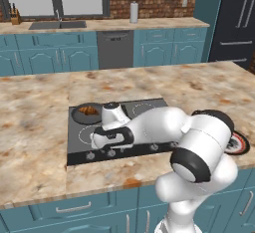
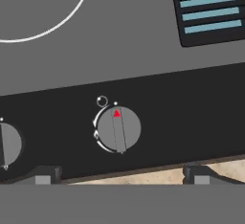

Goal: Pick the croissant and place it on the pan. Then turn on the stove to warm the croissant.

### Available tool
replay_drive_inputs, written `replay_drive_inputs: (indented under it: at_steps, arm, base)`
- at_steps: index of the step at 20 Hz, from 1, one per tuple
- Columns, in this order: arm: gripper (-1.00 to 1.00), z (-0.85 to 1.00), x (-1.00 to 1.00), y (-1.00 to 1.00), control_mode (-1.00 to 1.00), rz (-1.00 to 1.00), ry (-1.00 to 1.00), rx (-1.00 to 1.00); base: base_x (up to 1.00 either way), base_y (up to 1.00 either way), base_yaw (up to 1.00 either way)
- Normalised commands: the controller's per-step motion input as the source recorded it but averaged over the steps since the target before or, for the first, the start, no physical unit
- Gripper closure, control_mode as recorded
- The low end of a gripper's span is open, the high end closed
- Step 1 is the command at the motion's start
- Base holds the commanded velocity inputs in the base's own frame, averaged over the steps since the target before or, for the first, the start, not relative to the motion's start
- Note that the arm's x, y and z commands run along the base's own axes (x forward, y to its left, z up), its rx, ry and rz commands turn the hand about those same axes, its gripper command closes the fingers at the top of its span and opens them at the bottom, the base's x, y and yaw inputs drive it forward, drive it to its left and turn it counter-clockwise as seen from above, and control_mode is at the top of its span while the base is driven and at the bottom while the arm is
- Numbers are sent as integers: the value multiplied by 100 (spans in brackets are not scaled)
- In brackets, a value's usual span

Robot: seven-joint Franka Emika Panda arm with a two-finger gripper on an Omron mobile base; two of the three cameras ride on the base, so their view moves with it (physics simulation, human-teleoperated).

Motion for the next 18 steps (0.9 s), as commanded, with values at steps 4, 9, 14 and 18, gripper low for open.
replay_drive_inputs:
  at_steps: [4,9,14,18]
  arm:
    - [-100,-1,21,0,-100,0,0,0]
    - [-100,-1,16,0,-100,0,0,0]
    - [-100,-4,2,0,-100,0,0,0]
    - [-100,-8,0,1,-100,0,0,0]
  base:
    - [0,0,0]
    - [0,0,0]
    - [0,0,0]
    - [0,0,0]
